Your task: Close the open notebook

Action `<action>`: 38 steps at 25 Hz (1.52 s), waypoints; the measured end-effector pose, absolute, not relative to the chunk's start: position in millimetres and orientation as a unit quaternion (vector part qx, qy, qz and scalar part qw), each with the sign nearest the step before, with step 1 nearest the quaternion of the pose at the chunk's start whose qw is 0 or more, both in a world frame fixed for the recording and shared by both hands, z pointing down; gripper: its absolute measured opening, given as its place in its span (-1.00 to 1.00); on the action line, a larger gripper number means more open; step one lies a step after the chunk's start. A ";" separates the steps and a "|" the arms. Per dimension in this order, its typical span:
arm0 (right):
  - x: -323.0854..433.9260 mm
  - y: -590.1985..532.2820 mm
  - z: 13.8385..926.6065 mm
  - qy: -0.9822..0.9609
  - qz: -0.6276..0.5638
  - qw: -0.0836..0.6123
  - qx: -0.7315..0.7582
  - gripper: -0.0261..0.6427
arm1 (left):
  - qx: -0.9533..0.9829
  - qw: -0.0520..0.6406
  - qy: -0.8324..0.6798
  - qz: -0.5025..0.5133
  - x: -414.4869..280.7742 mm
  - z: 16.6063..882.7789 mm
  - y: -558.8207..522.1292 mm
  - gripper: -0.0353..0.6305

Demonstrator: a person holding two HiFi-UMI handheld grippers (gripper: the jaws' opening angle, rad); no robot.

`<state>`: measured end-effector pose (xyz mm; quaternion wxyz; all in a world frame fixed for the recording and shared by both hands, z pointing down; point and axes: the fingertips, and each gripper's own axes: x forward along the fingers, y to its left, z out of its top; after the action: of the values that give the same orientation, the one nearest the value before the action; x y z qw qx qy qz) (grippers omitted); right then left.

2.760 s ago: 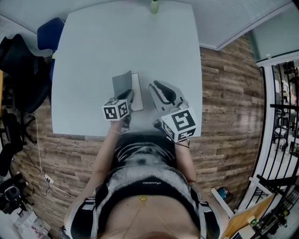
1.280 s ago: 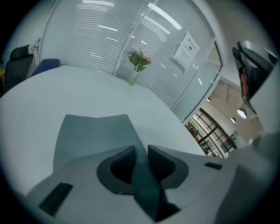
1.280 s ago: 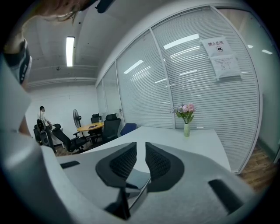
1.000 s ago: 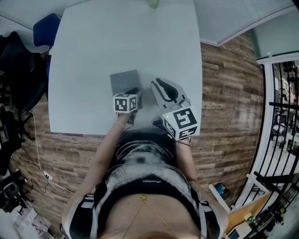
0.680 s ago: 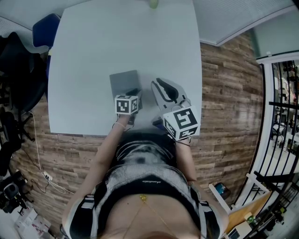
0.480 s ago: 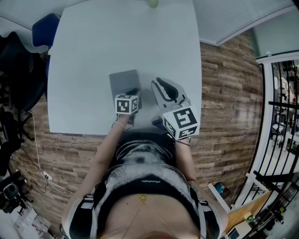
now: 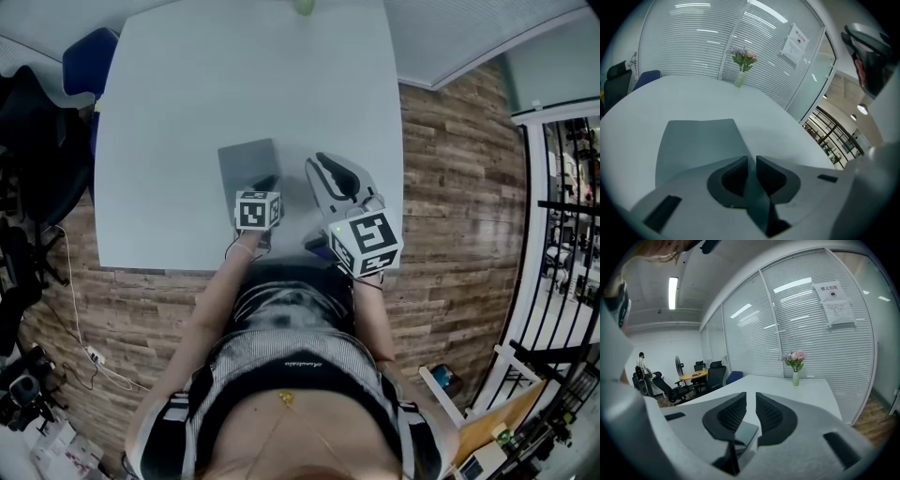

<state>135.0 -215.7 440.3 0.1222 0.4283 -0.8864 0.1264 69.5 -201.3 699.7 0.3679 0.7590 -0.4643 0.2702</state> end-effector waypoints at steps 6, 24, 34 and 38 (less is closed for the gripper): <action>133.0 -209.4 439.8 -0.885 0.124 0.125 0.431 -0.73 | 0.773 0.361 -0.444 0.274 69.8 696.3 -199.3 -0.73; 126.1 -194.5 437.2 -0.885 0.109 0.138 0.432 -0.73 | 0.811 0.284 -0.421 0.290 52.9 678.4 -181.1 -0.73; 118.4 -201.8 447.6 -0.887 0.112 0.147 0.423 -0.73 | 0.795 0.282 -0.476 0.247 1.5 652.8 -188.3 -0.73; 109.1 -201.4 454.4 -0.890 0.114 0.152 0.414 -0.73 | 0.800 0.281 -0.473 0.239 -4.8 641.0 -184.4 -0.74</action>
<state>109.1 -201.4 454.4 0.1524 0.4136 -0.8903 0.1140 -4.8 -184.4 641.0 0.2812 0.7996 -0.4735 0.2395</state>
